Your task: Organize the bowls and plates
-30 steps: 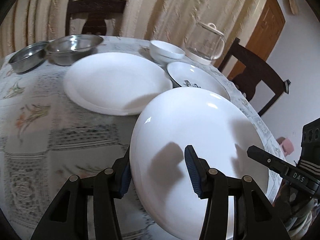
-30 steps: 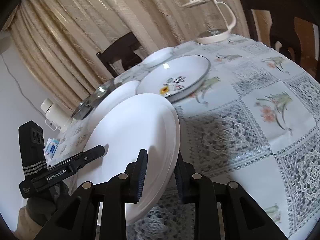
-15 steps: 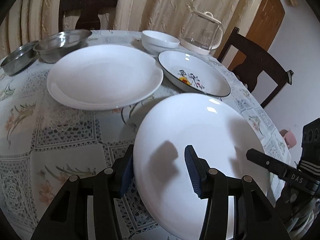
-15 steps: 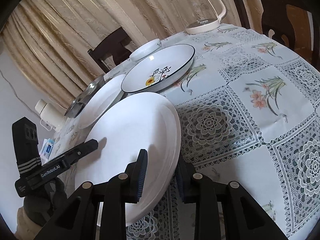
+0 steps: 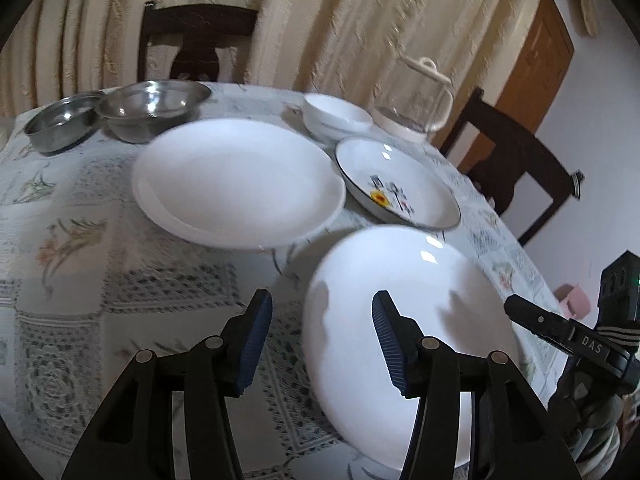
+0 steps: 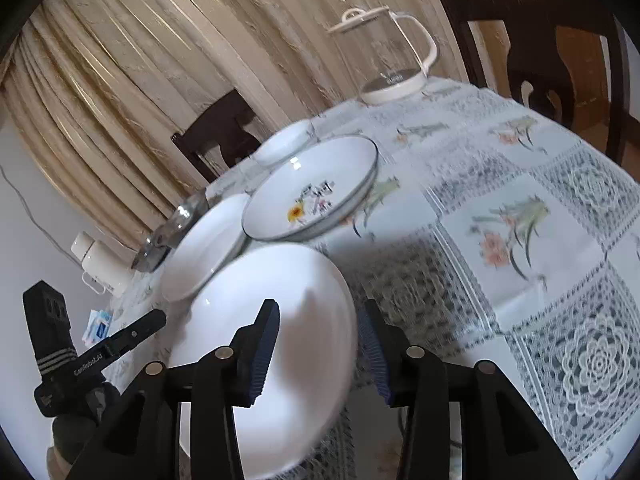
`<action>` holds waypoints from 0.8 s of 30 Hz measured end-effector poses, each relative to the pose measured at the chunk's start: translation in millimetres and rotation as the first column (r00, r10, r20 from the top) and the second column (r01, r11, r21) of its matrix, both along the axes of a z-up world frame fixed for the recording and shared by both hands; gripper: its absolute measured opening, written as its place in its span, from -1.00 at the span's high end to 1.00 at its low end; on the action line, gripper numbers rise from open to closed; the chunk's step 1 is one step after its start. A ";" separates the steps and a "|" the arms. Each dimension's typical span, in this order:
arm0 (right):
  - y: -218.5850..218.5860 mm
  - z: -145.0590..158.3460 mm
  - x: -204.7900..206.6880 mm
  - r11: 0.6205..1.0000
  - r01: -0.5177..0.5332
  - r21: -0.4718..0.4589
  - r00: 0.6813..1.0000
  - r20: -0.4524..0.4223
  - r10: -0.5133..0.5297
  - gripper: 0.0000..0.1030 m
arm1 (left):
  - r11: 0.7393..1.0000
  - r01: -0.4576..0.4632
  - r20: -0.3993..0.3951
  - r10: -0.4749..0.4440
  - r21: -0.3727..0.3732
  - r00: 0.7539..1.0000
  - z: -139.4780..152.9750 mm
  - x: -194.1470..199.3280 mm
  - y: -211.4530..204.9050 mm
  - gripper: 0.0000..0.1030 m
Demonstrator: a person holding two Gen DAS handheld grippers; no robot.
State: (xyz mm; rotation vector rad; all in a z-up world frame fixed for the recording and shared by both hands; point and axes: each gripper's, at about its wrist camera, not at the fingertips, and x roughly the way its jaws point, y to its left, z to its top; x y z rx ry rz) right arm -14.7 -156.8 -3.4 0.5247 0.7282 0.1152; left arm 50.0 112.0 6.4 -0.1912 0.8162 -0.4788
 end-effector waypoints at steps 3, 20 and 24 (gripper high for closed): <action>3.5 5.4 8.3 1.000 -0.016 0.022 1.000 0.007 0.016 0.08 | 0.999 -0.031 0.009 0.031 -0.011 0.999 6.0 2.2 11.1 -0.15; 50.4 30.9 77.5 0.961 -0.205 0.186 0.976 -0.029 0.214 -0.55 | 0.986 -0.166 -0.060 0.164 -0.025 0.985 -1.3 28.3 56.1 -0.58; 69.9 27.1 100.0 0.943 -0.250 0.220 0.960 -0.069 0.271 -0.58 | 0.981 -0.191 -0.084 0.188 -0.032 0.979 -3.7 37.4 65.3 -0.58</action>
